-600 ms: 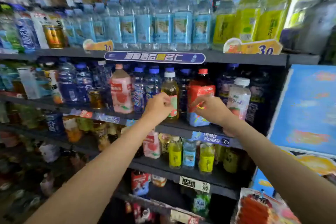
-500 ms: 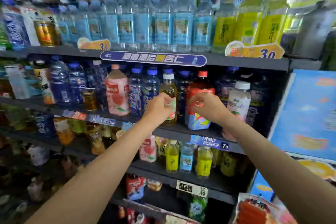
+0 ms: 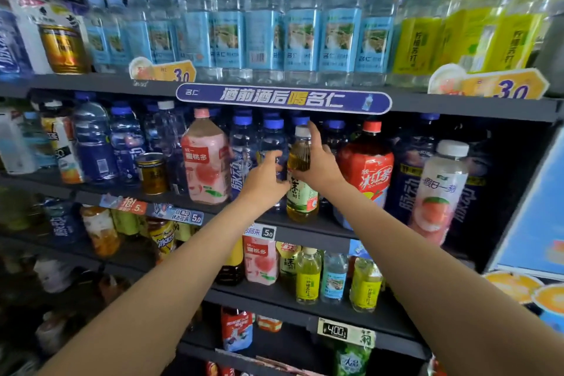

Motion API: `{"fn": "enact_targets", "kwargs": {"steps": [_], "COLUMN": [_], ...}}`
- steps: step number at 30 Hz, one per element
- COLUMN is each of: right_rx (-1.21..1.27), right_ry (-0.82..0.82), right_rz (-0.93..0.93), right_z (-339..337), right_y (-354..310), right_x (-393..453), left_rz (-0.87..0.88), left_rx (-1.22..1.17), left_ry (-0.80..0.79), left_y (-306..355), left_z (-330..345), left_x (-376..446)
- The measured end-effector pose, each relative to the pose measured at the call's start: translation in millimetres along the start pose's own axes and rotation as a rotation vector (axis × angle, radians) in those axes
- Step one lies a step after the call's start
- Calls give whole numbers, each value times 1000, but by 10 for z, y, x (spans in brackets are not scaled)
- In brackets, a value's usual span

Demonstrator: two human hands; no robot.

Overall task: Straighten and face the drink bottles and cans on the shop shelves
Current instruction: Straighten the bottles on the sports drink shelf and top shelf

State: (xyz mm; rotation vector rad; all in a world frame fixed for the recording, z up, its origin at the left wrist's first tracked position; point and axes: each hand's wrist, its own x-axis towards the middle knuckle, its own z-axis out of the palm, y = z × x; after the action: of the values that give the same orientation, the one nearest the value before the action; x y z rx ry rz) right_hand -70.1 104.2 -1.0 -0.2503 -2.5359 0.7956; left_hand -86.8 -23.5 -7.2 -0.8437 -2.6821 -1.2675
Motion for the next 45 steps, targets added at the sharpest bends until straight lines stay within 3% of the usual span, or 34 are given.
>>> {"fn": "enact_targets", "kwargs": {"steps": [4, 7, 12, 19, 29, 36, 38, 41, 43, 45], "right_rx": [-7, 63, 14, 152, 145, -59, -116, -108, -186, -255], "right_ry": [187, 307, 270, 231, 222, 249, 368, 569, 485, 318], "right_rz": [48, 200, 246, 227, 353, 303, 241, -41, -104, 16], "right_z": [168, 277, 150, 68, 147, 323, 431, 712, 980, 1150], "right_y": [-8, -57, -136, -170, -212, -116, -97, 99, 418, 800], "right_x": [-18, -54, -179, -491, -238, -54, -190, -756, -1229, -1505], "left_rz": [-24, -32, 6, 107, 117, 190, 260, 362, 251, 105], "left_rx": [-42, -69, -81, -101, -83, -66, 51, 291, 292, 208], "left_ry": [-78, -125, -197, -295, -240, -265, -269, -456, -537, -514], "left_y": [-294, -467, -588, -523, -616, -632, -737, -974, -1129, -1220], "left_z": [5, -28, -117, -141, -284, 179, 410, 792, 995, 1125], "left_x": [-70, -152, -230, -363, -281, -309, -432, -713, -777, -703]}}
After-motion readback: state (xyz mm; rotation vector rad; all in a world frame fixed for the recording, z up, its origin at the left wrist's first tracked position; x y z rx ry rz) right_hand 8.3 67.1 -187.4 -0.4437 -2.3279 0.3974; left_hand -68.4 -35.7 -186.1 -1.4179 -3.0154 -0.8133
